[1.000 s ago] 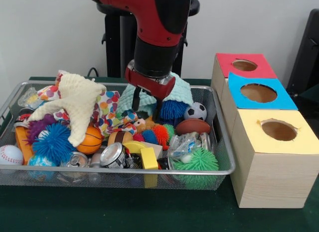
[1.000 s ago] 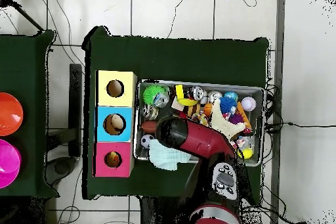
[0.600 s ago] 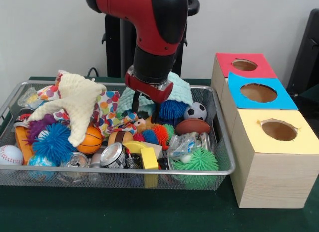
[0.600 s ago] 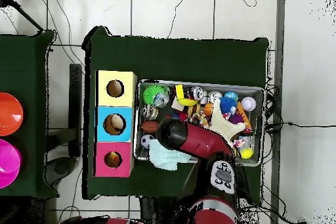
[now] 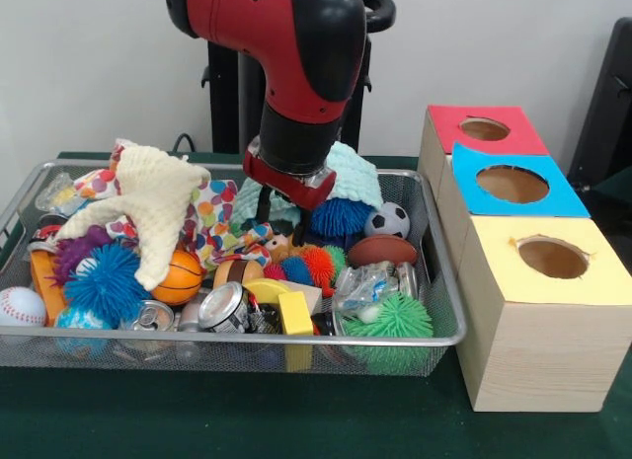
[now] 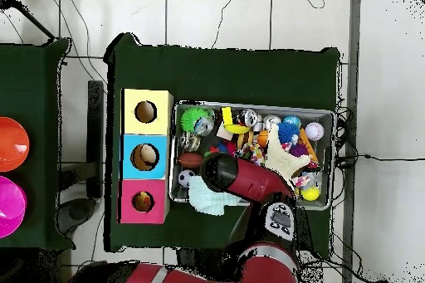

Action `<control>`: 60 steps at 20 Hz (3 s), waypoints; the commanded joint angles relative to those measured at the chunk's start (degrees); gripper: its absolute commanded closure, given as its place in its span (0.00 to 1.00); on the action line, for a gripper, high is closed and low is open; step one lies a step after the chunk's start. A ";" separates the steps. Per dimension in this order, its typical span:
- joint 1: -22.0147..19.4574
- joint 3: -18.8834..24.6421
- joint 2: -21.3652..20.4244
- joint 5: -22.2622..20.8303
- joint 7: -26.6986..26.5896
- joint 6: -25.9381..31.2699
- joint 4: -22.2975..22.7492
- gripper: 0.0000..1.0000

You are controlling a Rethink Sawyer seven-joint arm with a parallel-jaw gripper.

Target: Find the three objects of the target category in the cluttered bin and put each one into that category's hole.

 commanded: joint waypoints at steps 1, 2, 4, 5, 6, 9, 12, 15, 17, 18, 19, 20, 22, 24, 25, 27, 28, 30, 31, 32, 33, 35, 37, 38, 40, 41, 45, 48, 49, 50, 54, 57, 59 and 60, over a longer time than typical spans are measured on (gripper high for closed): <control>-0.25 2.57 2.88 3.71 14.04 -5.58 0.04 0.00; -0.31 2.74 3.32 3.95 14.12 -5.99 -0.09 0.00; -0.25 2.96 3.83 4.44 14.31 -6.90 -0.08 0.00; -0.11 3.02 4.05 4.74 14.49 -7.28 -0.13 0.00; 0.05 3.05 3.95 5.00 14.67 -7.59 0.02 0.00; 0.00 3.74 4.53 5.81 14.75 -8.37 -0.31 0.00; -1.03 5.51 5.72 6.49 14.36 -10.43 -0.50 0.00; -1.37 6.31 6.94 7.19 14.20 -12.06 -0.76 0.00; -1.62 6.64 7.66 7.43 13.81 -12.93 -0.90 0.00; -1.87 6.97 7.96 7.56 13.59 -13.15 -0.80 0.00; -2.26 7.40 8.25 7.63 13.34 -13.51 -0.70 0.00; -2.34 7.47 8.62 7.68 13.24 -13.97 -0.76 0.00; -2.40 7.49 9.26 7.77 13.21 -14.95 -0.82 0.00; -2.13 7.00 9.55 7.23 12.58 -16.13 -1.03 1.00; -2.17 7.05 9.46 7.28 12.84 -16.64 -0.80 1.00; -2.25 7.15 9.28 7.39 13.36 -17.64 -0.34 1.00; -0.92 5.65 9.20 7.31 13.29 -17.09 -0.80 1.00; -0.07 4.86 7.93 7.82 13.67 -15.06 0.08 1.00; 0.58 4.20 7.10 8.08 13.95 -13.76 0.54 1.00; 1.06 3.52 6.27 8.21 14.09 -12.56 0.93 1.00; 1.12 3.42 5.27 8.17 13.97 -11.60 1.52 1.00; 0.44 3.84 3.38 8.08 13.27 -9.36 2.53 1.00; 0.29 3.53 1.14 7.88 12.47 -6.74 3.43 1.00; 0.40 3.12 -0.03 7.77 12.21 -5.45 3.75 1.00; 0.69 2.09 -2.43 7.44 11.58 -2.31 4.22 1.00; 0.93 1.54 -3.57 7.28 11.36 -0.66 4.33 1.00; 1.57 0.01 -6.96 6.67 10.73 4.68 4.53 1.00; 1.55 -0.26 -7.90 6.41 10.52 6.06 4.39 1.00; 1.43 -0.16 -8.06 6.36 10.42 6.17 4.42 1.00; 1.37 -0.04 -7.89 6.34 10.42 6.05 4.35 1.00; 1.31 0.19 -8.41 6.37 10.51 6.30 4.58 1.00; 1.27 0.27 -8.79 6.29 10.47 6.44 4.85 1.00; 1.43 0.10 -8.85 6.15 10.50 6.52 4.61 1.00; 1.52 0.03 -9.06 6.13 10.53 6.63 4.57 1.00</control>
